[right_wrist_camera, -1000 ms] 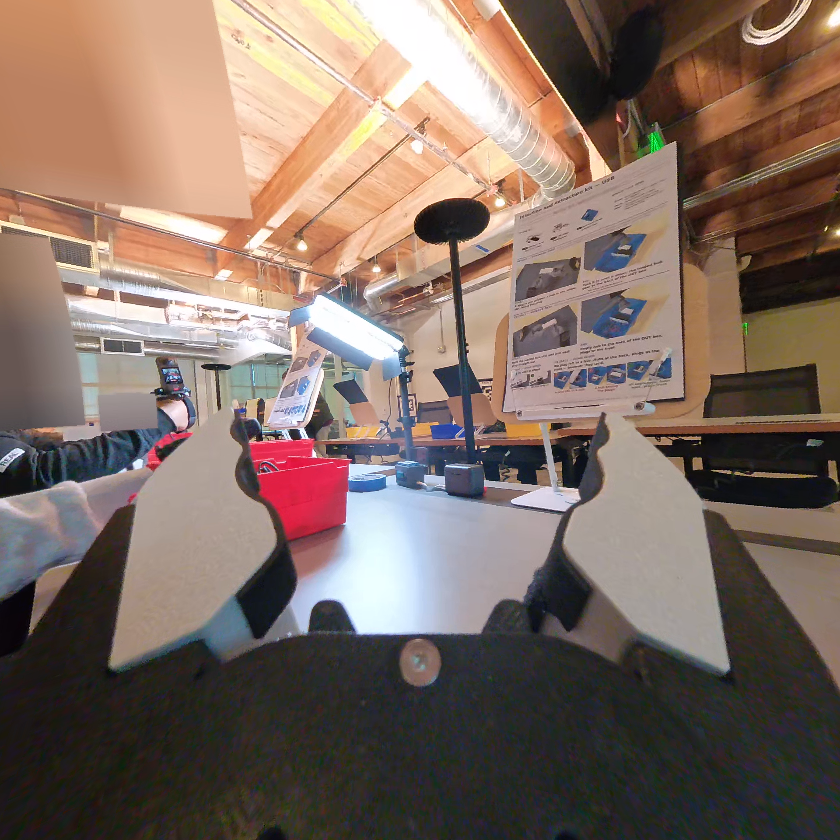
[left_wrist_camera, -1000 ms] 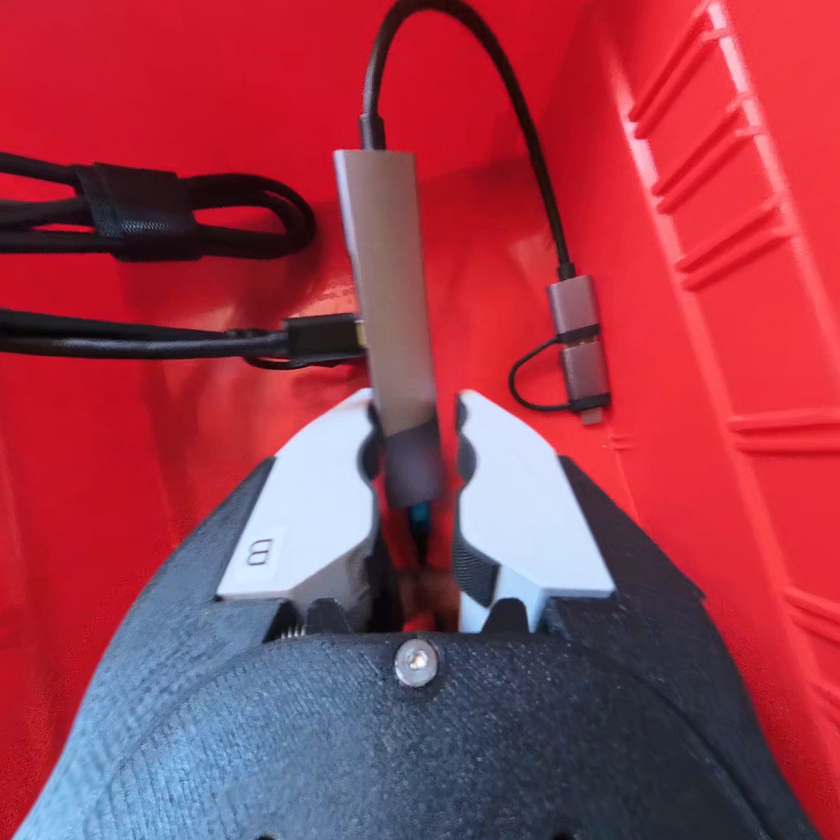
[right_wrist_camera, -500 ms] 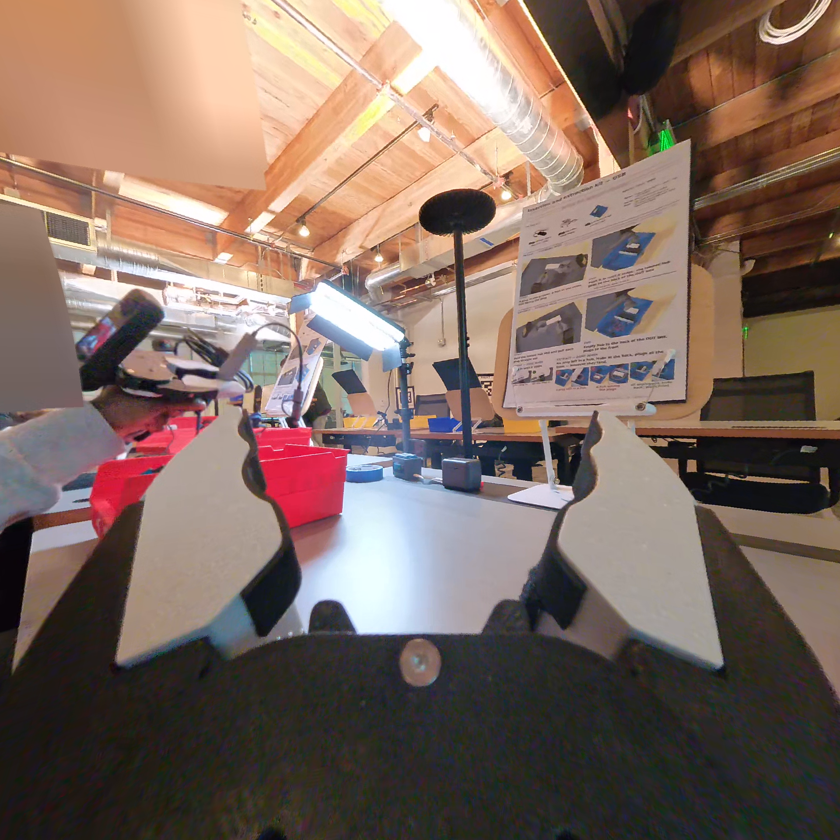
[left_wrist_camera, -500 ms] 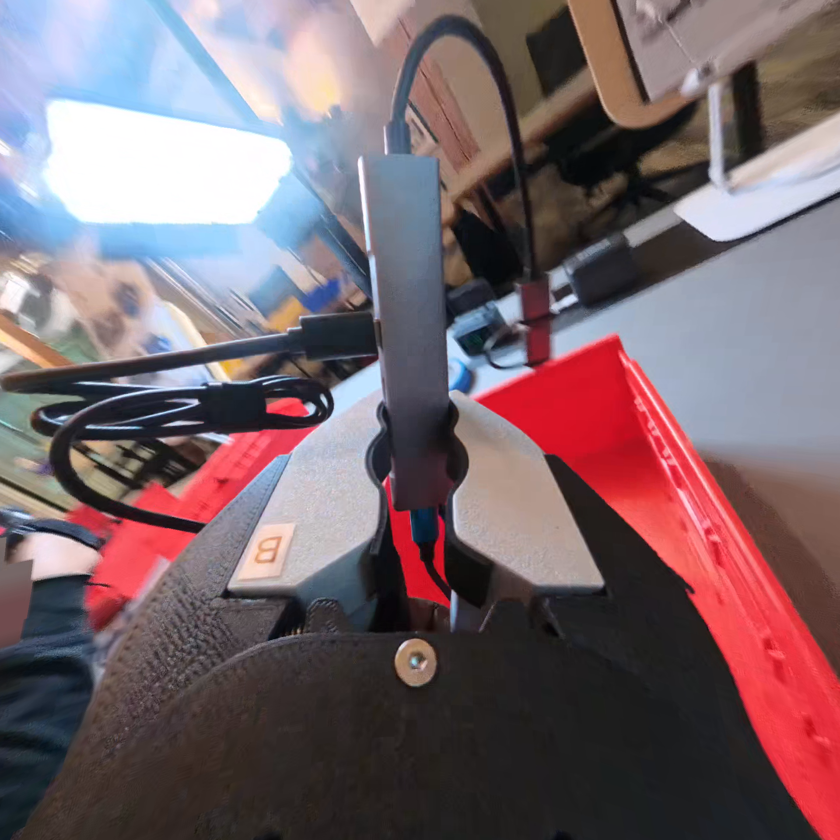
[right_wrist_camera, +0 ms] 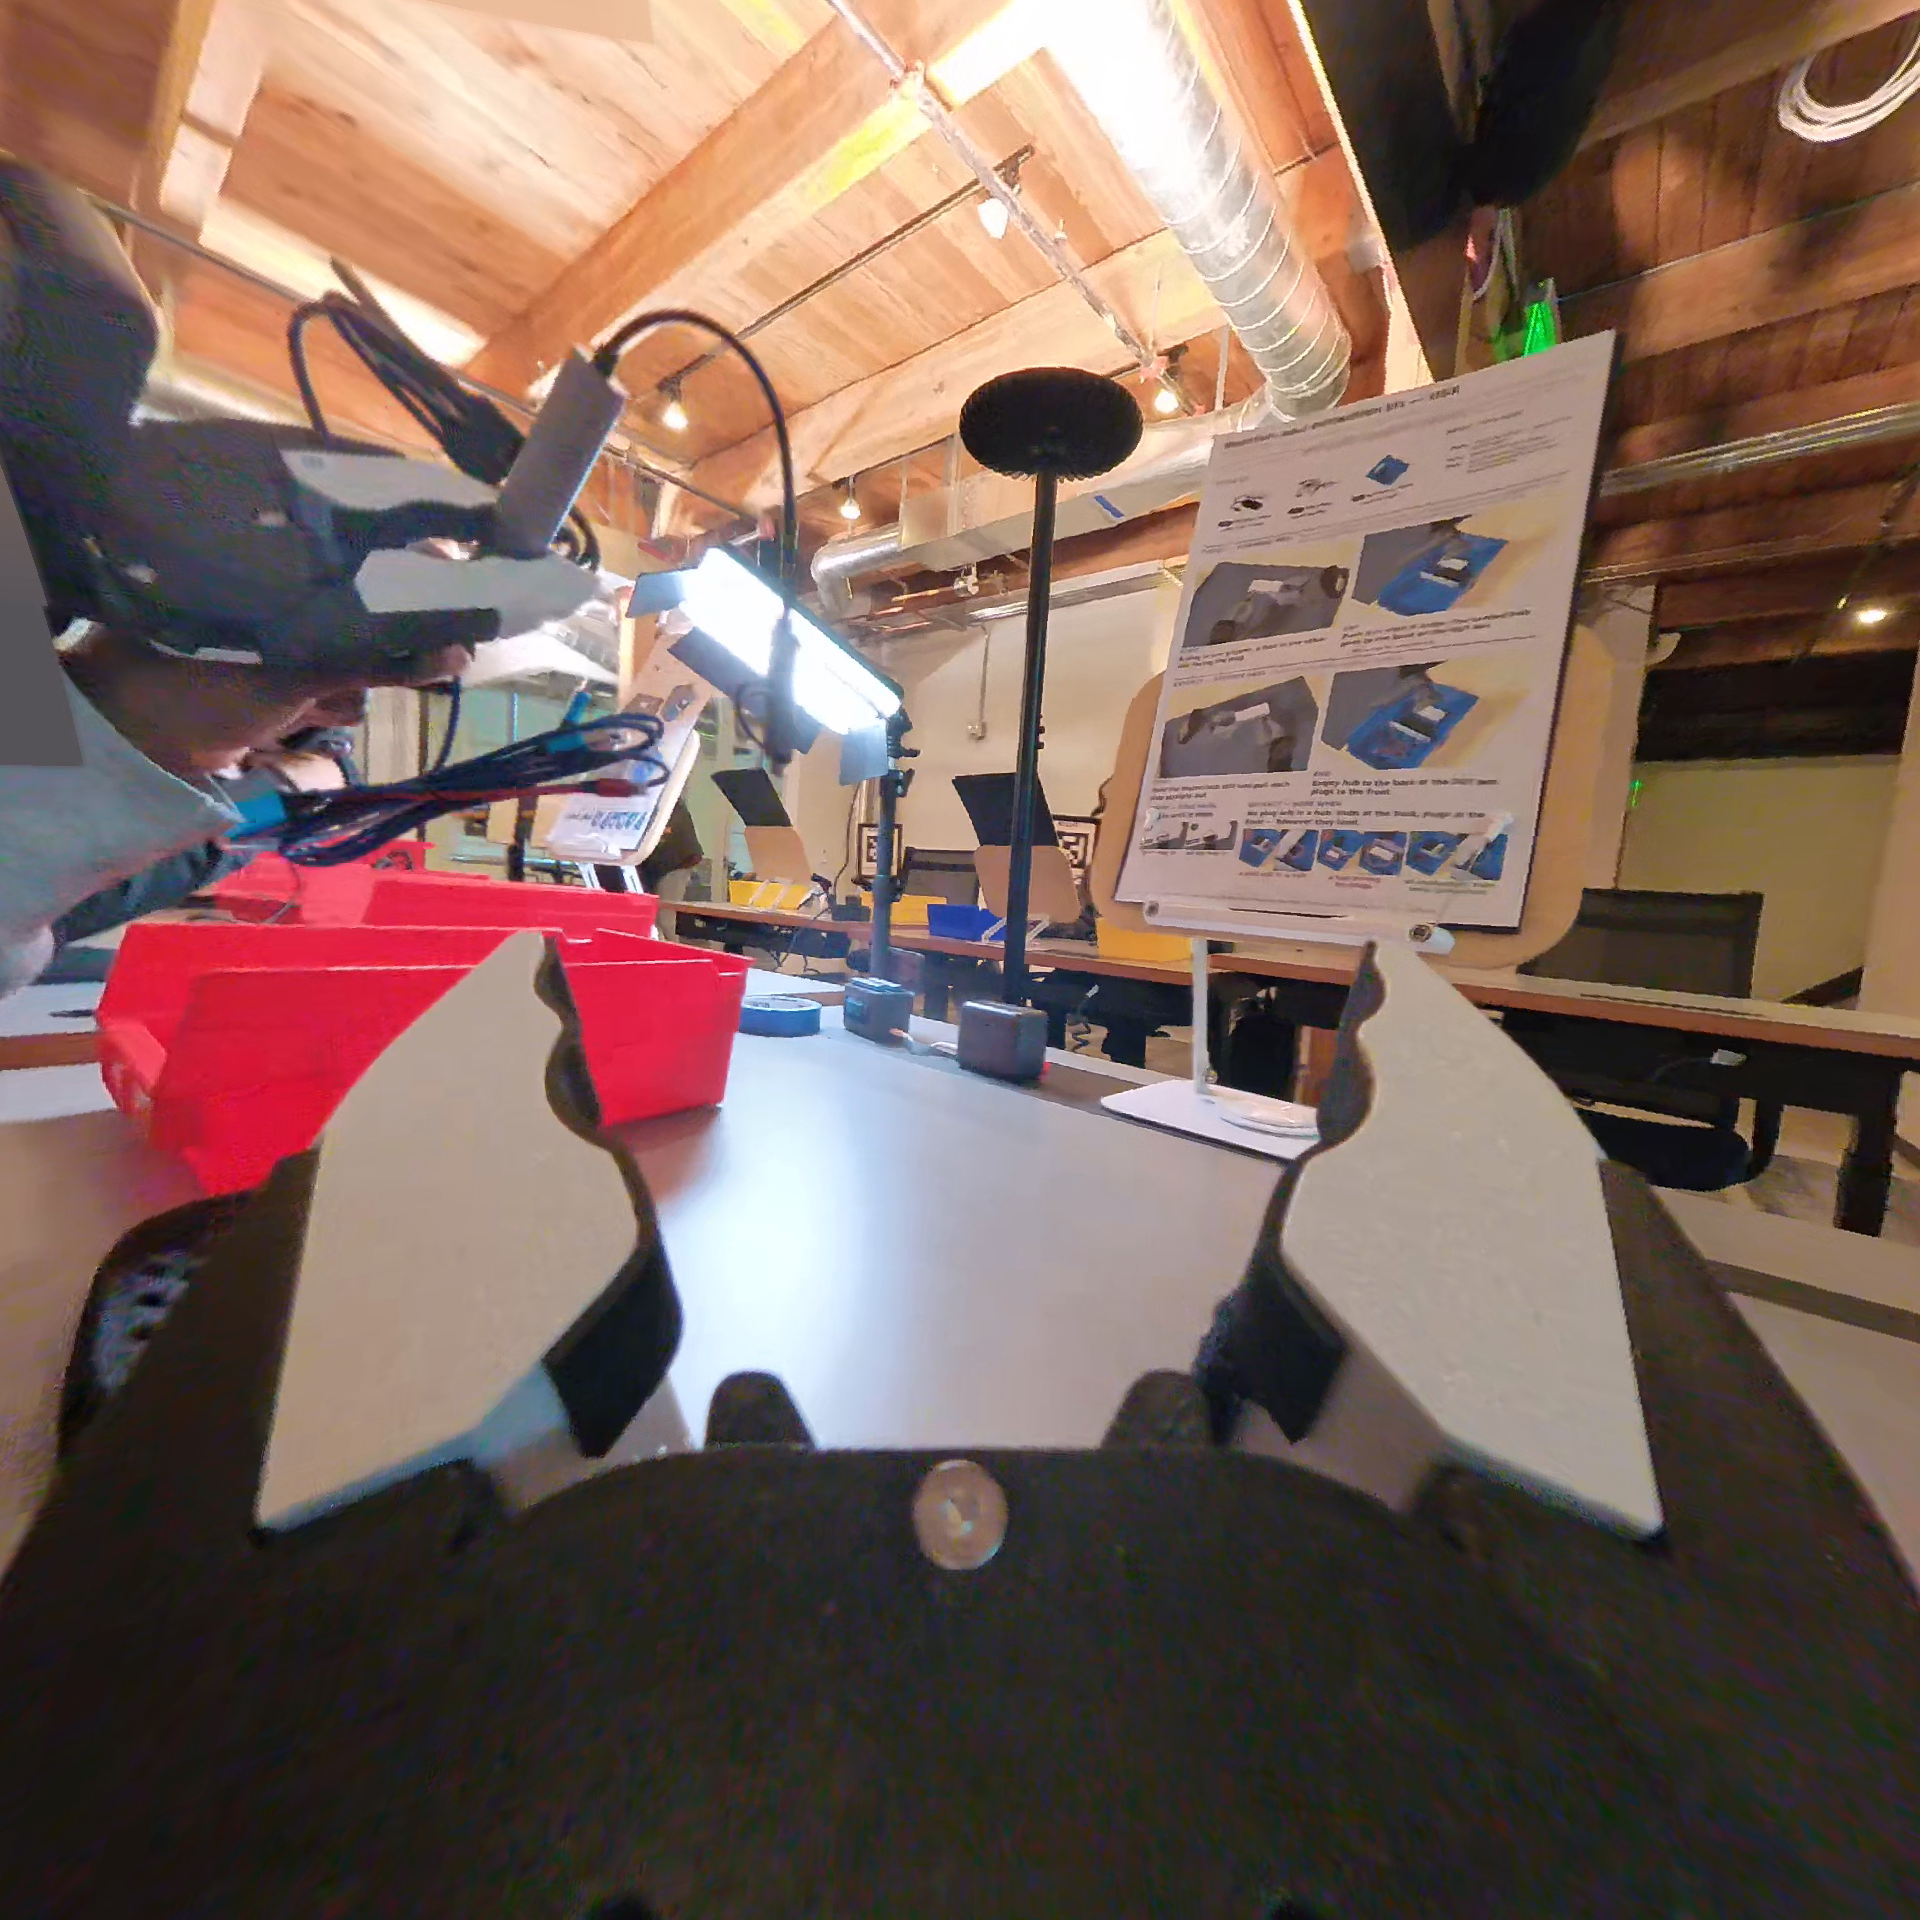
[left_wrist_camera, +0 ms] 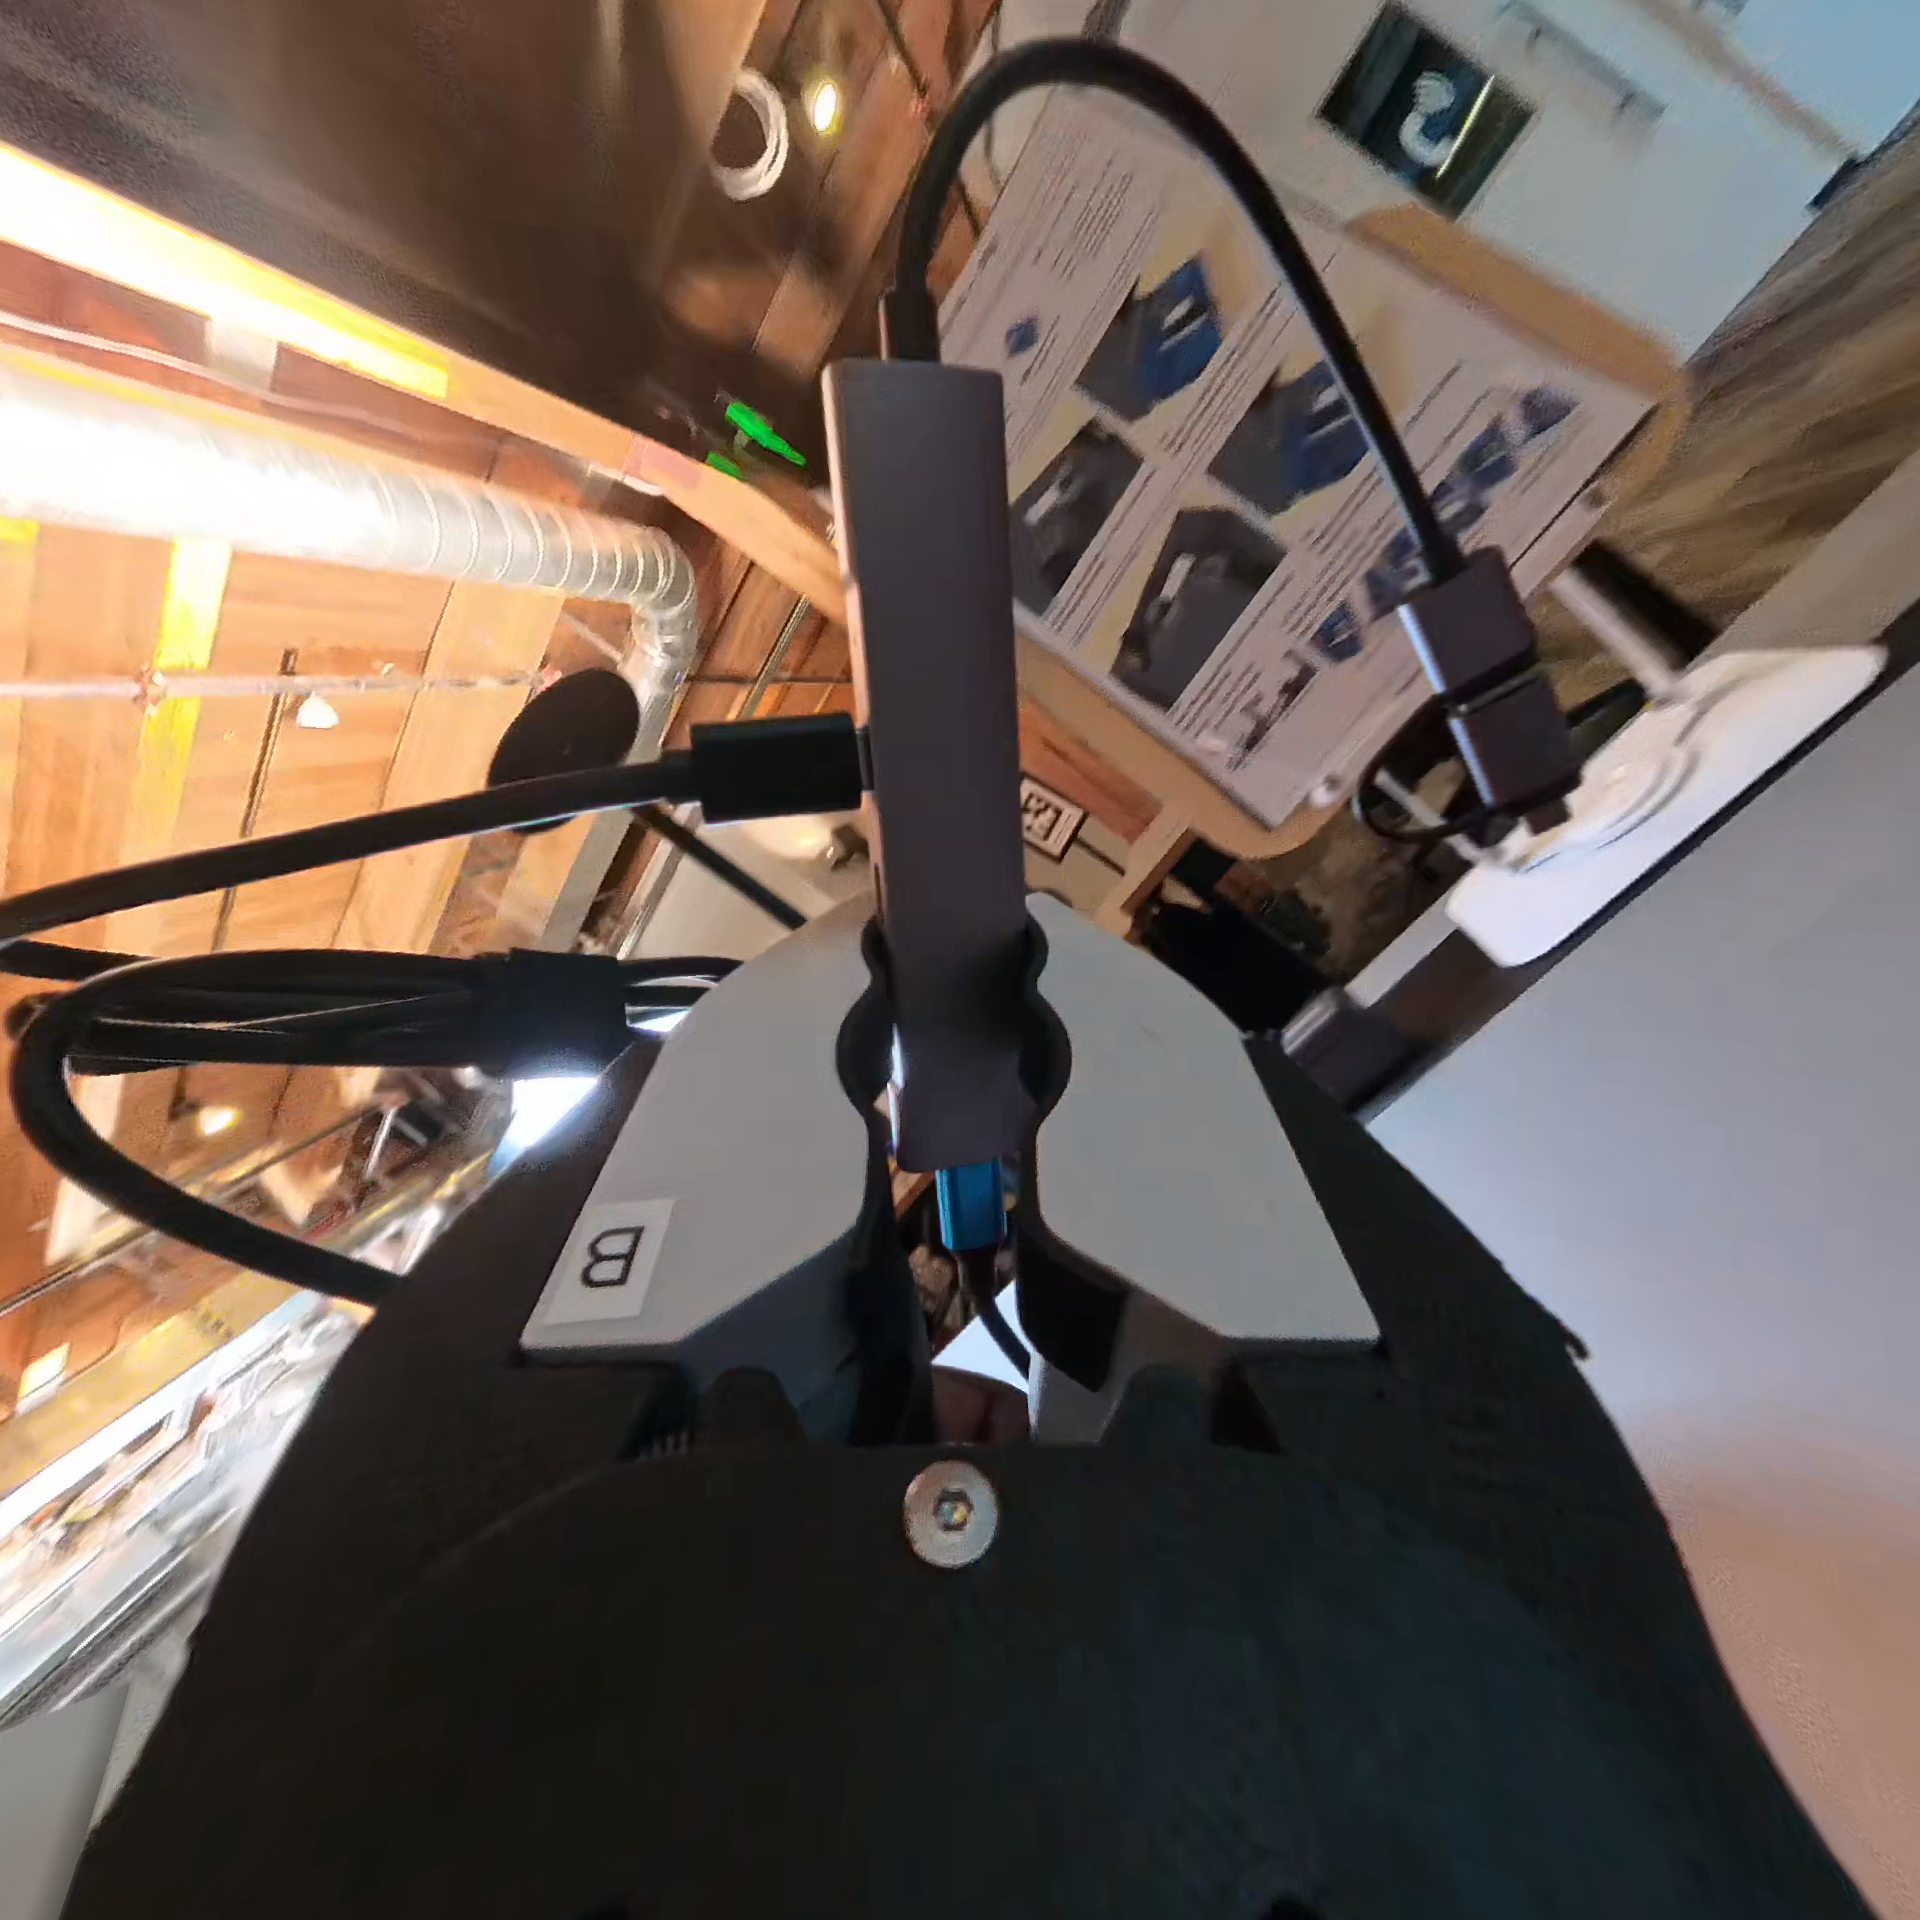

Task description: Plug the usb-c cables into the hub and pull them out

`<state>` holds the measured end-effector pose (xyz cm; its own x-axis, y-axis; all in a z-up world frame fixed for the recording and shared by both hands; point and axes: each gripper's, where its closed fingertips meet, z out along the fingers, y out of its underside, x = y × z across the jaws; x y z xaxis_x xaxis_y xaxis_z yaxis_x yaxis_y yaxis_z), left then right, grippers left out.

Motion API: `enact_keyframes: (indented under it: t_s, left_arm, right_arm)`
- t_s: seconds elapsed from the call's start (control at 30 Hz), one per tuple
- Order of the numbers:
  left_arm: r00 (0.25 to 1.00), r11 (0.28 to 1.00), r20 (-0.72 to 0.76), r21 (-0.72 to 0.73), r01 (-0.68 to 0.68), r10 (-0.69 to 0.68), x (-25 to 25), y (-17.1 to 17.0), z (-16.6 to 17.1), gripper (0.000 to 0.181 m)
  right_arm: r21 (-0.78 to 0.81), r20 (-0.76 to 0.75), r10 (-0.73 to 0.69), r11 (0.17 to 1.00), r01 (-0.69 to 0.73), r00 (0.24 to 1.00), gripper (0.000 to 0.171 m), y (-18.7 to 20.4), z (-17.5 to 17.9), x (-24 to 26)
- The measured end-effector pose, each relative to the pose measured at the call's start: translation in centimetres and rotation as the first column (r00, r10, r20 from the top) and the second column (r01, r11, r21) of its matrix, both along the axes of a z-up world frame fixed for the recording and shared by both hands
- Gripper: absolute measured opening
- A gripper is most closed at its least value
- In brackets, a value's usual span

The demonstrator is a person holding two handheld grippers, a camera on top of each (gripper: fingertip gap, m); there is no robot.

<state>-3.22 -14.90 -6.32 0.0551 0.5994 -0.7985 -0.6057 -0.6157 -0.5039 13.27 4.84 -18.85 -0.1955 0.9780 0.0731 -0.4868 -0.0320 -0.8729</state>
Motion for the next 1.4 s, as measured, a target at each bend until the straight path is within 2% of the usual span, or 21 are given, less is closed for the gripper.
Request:
enact_keyframes:
  t_s: [0.17,0.27,0.37,0.43,0.47,0.53,0.57,0.63,0.7,0.77,0.83,1.03,1.13,1.23,1.3,1.33,1.4]
  left_arm:
    - [0.993,0.991,0.039,-0.065,0.113,-0.111,3.8,6.0,-4.2,0.02]
    - [0.985,0.976,0.087,-0.146,0.16,-0.149,5.1,8.7,-8.3,0.02]
    - [0.98,0.956,0.115,-0.231,0.183,-0.159,6.2,9.8,-12.1,0.02]
    - [0.977,0.936,0.137,-0.291,0.199,-0.165,6.8,10.1,-14.4,0.02]
    - [0.976,0.924,0.141,-0.323,0.204,-0.166,7.1,10.1,-15.4,0.02]
    - [0.976,0.897,0.138,-0.389,0.211,-0.169,7.5,10.1,-16.9,0.02]
    - [0.976,0.882,0.129,-0.418,0.215,-0.177,7.9,10.1,-17.5,0.02]
    - [0.972,0.851,0.113,-0.47,0.234,-0.205,8.6,10.1,-18.3,0.021]
    - [0.97,0.811,0.078,-0.535,0.236,-0.23,9.3,10.0,-18.9,0.021]
    - [0.964,0.774,0.044,-0.587,0.238,-0.263,10.0,9.9,-19.4,0.021]
    - [0.961,0.748,0.019,-0.624,0.227,-0.276,10.2,9.7,-19.7,0.021]
    - [0.934,0.64,-0.021,-0.733,0.229,-0.357,11.2,9.7,-21.1,0.021]
    - [0.926,0.651,-0.027,-0.719,0.244,-0.378,11.0,9.6,-20.8,0.022]
    - [0.905,0.743,-0.053,-0.592,0.313,-0.423,11.3,9.3,-18.0,0.051]
    - [0.901,0.83,-0.044,-0.411,0.378,-0.432,11.3,8.4,-15.7,0.064]
    - [0.895,0.857,-0.034,-0.305,0.415,-0.445,11.5,7.8,-14.8,0.065]
    - [0.874,0.872,-0.006,-0.069,0.484,-0.486,11.9,6.4,-13.0,0.064]
  right_arm:
    - [0.063,-0.055,-0.083,0.994,0.086,0.995,0.128,0.0,0.7,0.6]
    - [0.075,-0.122,-0.12,0.989,0.13,0.985,0.114,-0.3,1.9,1.6]
    - [0.091,-0.19,-0.105,0.988,0.124,0.976,0.067,-1.5,3.8,3.2]
    - [0.176,-0.126,-0.004,0.984,0.026,0.992,0.021,-3.8,3.8,3.4]
    - [0.218,-0.055,0.047,0.975,-0.034,0.997,0.016,-5.0,3.5,3.1]
    - [0.228,0.163,0.102,0.964,-0.138,0.981,0.02,-6.4,2.0,1.3]
    - [0.224,0.276,0.142,0.952,-0.207,0.951,0.028,-7.3,0.9,0.6]
    - [0.213,0.41,0.199,0.928,-0.305,0.89,0.029,-8.7,-0.5,-0.2]
    - [0.227,0.476,0.187,0.918,-0.326,0.859,0.028,-9.4,-1.2,-1.1]
    - [0.256,0.577,0.185,0.884,-0.391,0.795,0.027,-10.3,-2.5,-1.5]
    - [0.314,0.655,0.124,0.853,-0.418,0.745,0.028,-10.6,-4.0,-1.9]
    - [0.496,0.715,-0.016,0.717,-0.491,0.699,0.009,-11.4,-6.9,-1.8]
    - [0.356,0.735,0.115,0.774,-0.524,0.668,0.007,-11.7,-6.5,-1.9]
    - [0.049,0.668,0.366,0.848,-0.528,0.648,0.007,-11.1,-4.7,-2.3]
    - [-0.137,0.581,0.476,0.857,-0.497,0.66,0.007,-9.8,-3.6,-2.9]
    - [-0.22,0.531,0.515,0.851,-0.477,0.673,0.006,-9.1,-3.1,-3.1]
    - [-0.355,0.449,0.557,0.829,-0.432,0.699,0.006,-7.6,-2.6,-3.6]
